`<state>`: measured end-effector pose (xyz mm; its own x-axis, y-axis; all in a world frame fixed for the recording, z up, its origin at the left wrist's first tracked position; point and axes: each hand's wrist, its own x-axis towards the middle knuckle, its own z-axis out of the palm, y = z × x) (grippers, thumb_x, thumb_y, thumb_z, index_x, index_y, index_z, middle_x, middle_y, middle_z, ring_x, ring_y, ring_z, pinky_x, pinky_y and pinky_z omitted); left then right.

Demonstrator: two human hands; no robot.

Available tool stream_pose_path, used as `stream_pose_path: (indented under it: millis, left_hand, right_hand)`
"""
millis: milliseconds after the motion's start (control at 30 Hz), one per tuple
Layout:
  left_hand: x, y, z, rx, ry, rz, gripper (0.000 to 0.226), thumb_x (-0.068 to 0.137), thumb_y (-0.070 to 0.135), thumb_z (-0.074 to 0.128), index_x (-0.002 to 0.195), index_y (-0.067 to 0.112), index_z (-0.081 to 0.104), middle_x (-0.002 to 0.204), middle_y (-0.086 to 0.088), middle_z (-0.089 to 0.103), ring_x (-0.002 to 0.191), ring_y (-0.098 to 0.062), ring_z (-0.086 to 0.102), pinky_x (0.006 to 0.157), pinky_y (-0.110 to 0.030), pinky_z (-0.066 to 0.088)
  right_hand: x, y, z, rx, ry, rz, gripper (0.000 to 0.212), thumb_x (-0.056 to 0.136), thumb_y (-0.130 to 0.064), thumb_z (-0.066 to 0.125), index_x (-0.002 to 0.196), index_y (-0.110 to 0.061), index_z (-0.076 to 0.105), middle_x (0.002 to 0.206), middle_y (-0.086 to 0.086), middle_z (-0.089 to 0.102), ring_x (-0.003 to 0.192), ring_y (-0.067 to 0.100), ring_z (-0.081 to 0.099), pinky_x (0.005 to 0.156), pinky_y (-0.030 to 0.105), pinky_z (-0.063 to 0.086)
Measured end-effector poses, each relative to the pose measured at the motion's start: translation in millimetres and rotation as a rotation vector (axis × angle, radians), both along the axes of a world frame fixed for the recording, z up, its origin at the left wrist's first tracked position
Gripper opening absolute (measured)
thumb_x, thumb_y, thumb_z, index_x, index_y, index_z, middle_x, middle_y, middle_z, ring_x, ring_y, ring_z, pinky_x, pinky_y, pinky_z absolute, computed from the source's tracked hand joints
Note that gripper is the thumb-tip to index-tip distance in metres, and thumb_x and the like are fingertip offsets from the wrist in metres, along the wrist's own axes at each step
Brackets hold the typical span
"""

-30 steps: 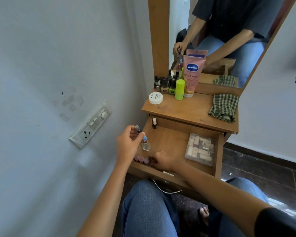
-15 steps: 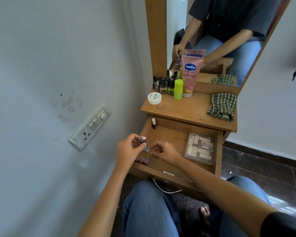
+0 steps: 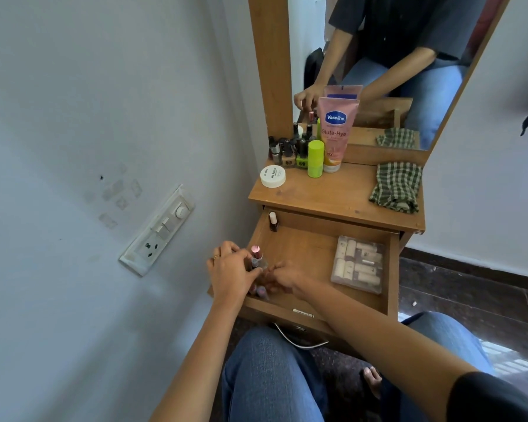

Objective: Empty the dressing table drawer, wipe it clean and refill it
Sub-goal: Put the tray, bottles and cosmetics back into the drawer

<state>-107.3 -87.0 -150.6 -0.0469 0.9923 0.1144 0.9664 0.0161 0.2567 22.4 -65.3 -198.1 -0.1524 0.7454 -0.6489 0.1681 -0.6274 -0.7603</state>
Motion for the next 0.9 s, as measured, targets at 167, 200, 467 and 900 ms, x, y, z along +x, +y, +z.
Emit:
stream_pose_path:
  millis: [167, 200, 467, 900]
  left_hand:
    - [0.7, 1.9, -0.1, 0.0, 0.013, 0.018, 0.027, 0.072, 0.045, 0.075, 0.091, 0.028, 0.069, 0.107, 0.005, 0.049, 0.106, -0.016, 0.045, 0.088, -0.031, 0.033]
    - [0.8, 2.1, 0.0, -0.002, 0.013, 0.019, 0.025, 0.072, 0.045, 0.075, 0.09, 0.028, 0.069, 0.108, 0.005, 0.049, 0.106, -0.016, 0.045, 0.089, -0.03, 0.033]
    - [0.6, 1.9, -0.3, 0.008, 0.007, 0.04, 0.02, 0.074, 0.04, 0.075, 0.086, 0.025, 0.069, 0.111, 0.002, 0.051, 0.109, -0.018, 0.045, 0.09, -0.033, 0.036]
    - [-2.1, 4.5, -5.3, 0.021, -0.019, 0.033, 0.022, 0.071, 0.039, 0.078, 0.085, 0.026, 0.066, 0.108, 0.001, 0.052, 0.106, -0.02, 0.047, 0.089, -0.035, 0.04]
  right_hand:
    - [-3.7, 0.4, -3.4, -0.119, 0.065, -0.105, 0.023, 0.09, 0.001, 0.052, 0.07, -0.009, 0.054, 0.069, 0.005, 0.057, 0.049, 0.007, 0.054, 0.044, 0.013, 0.042]
    - [-3.7, 0.4, -4.5, -0.142, 0.083, -0.129, 0.024, 0.09, 0.002, 0.051, 0.07, -0.009, 0.055, 0.066, 0.004, 0.057, 0.042, 0.004, 0.054, 0.042, 0.012, 0.041]
    - [-3.8, 2.2, -2.8, -0.249, 0.26, -0.244, 0.022, 0.093, 0.006, 0.047, 0.076, -0.006, 0.057, 0.072, 0.005, 0.057, 0.061, 0.009, 0.052, 0.053, 0.016, 0.048]
    - [-6.4, 0.6, -2.8, -0.281, 0.291, -0.268, 0.027, 0.094, 0.008, 0.036, 0.079, -0.004, 0.056, 0.075, 0.006, 0.057, 0.061, 0.01, 0.051, 0.057, 0.019, 0.048]
